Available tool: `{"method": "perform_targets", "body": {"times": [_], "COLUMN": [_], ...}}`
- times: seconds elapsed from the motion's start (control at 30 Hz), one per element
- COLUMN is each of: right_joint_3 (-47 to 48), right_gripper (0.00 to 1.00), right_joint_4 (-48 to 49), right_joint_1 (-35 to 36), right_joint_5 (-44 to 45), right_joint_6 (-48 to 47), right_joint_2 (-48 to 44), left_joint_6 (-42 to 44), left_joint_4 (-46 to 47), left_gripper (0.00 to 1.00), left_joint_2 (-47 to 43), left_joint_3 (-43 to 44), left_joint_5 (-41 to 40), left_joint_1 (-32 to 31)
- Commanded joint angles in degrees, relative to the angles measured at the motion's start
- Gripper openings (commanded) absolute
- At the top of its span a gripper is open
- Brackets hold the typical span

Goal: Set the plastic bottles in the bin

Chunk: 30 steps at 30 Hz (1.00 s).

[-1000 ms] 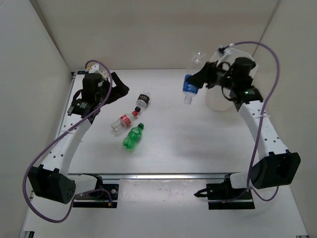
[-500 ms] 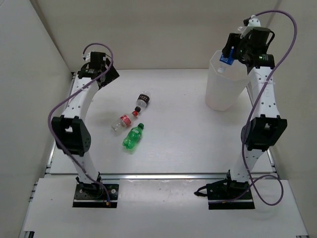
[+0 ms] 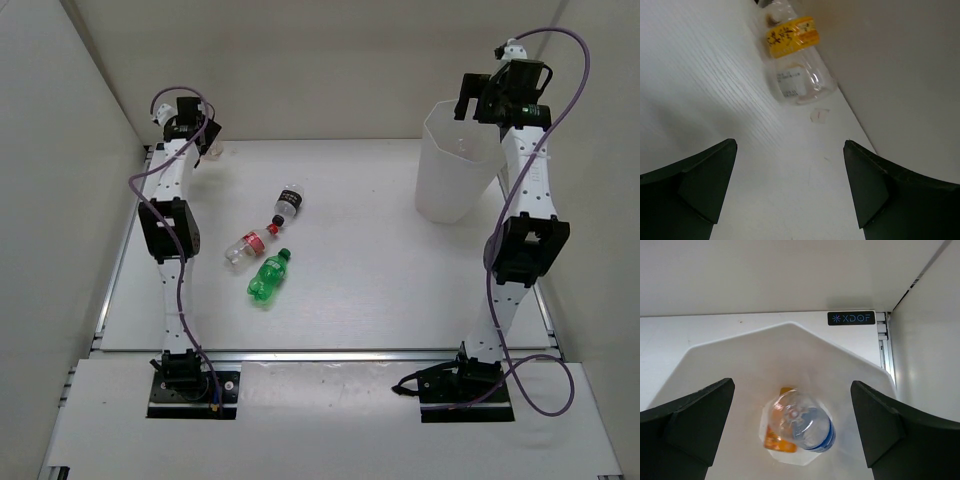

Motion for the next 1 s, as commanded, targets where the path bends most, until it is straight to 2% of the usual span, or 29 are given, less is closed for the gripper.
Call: {"method": "perform_targets", "body": {"times": [0.0,0.17,0.3,0.47,0.57,0.77,0.97], "right_joint_3": [0.7,-6.2,-10.4,-9.1,-8.6,-11.9,-15.7], "right_gripper": [1.00,0.99,1.00,1.00,0.99,0.99,1.00], "right_joint_4": [1.3,3.5,5.1,2.6,2.1,1.8,1.8], "right_joint_1": [-1.0,0.5,0.9,-0.5,-0.4,-0.9,-0.6], "right_joint_5": [-1.8,0.6,4.9,3.8,7.8,7.8,10.8], "right_joint_6": [0.9,-2.5,-4.0,-2.7,-3.2,-2.0,-1.7], "right_joint_2": [-4.8,-11.1,-14.2,-14.0,-14.3,-17.2,-19.7], "left_joint_6": [-5.6,-9.2,-13.1,-15.9,-18.8,-19.0,-22.7], "left_joint_4": [6.4,10.4,16.4,20.7,20.5,23.4,28.9], "left_gripper": [0.99,0.99,0.99,0.99,0.98,0.98,0.76], "left_joint_2": [0.6,5.5,7.7,14.0,14.5,15.8,19.6], "left_joint_3": [0.6,4.4,1.2,6.3,4.6,4.5,5.4], "left_joint_5": [1.4,-0.5,1.8,3.9,3.6,1.6,2.2], "left_joint_1": [2.4,2.9,4.1,4.2,4.6,4.8,4.3]}}
